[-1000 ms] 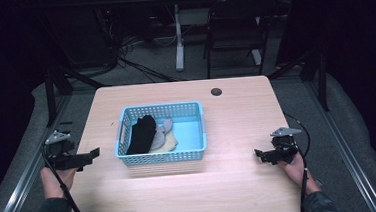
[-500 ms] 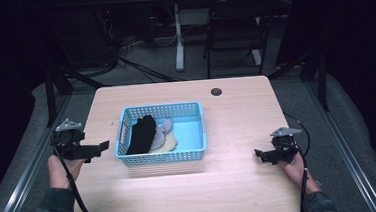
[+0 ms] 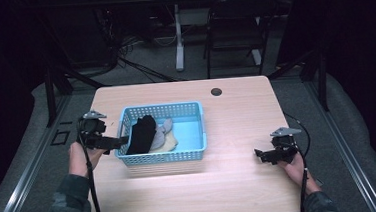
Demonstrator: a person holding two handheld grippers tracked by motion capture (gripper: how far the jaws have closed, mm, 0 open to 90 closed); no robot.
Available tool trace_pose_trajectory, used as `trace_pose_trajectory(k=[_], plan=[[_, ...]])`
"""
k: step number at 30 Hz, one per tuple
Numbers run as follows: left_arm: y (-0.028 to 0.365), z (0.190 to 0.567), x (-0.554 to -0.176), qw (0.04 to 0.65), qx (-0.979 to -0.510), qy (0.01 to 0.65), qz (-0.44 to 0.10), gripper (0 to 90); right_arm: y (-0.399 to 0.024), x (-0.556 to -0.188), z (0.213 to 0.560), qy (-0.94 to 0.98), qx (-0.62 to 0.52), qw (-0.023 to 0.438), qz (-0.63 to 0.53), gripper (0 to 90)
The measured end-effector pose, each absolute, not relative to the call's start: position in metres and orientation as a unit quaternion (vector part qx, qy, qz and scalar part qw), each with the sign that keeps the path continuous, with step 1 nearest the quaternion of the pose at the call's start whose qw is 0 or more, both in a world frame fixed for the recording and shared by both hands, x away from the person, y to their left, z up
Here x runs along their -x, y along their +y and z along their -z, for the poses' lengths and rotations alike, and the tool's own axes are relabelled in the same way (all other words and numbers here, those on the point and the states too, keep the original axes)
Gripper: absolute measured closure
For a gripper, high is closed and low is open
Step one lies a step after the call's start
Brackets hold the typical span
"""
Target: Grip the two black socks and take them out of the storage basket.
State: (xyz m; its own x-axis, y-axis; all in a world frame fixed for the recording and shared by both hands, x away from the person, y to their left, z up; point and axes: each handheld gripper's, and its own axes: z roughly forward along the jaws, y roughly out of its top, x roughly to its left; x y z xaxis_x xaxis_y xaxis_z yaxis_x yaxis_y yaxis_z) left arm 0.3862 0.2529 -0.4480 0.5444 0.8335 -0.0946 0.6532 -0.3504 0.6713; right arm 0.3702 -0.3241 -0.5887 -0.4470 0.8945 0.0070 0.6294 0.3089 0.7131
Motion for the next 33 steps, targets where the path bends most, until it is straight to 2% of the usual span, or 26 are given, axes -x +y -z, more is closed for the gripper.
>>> trace_pose_trajectory(k=[13,24,28,33], plan=[[0.218,0.455,-0.405,0.325,-0.829,0.444,-0.101,0.0,-0.324,-0.371,0.589,0.786,-0.482,0.199,-0.332,2.4],[0.191,0.471,-0.430,0.286,-0.843,0.449,-0.081,0.0,-0.324,-0.371,0.589,0.786,-0.482,0.199,-0.332,2.4],[0.172,0.485,-0.440,0.246,-0.855,0.449,-0.083,0.2,-0.325,-0.371,0.589,0.787,-0.481,0.199,-0.332,2.4],[0.165,0.494,-0.452,0.230,-0.853,0.462,-0.075,5.9,-0.325,-0.371,0.589,0.787,-0.480,0.199,-0.332,2.4]])
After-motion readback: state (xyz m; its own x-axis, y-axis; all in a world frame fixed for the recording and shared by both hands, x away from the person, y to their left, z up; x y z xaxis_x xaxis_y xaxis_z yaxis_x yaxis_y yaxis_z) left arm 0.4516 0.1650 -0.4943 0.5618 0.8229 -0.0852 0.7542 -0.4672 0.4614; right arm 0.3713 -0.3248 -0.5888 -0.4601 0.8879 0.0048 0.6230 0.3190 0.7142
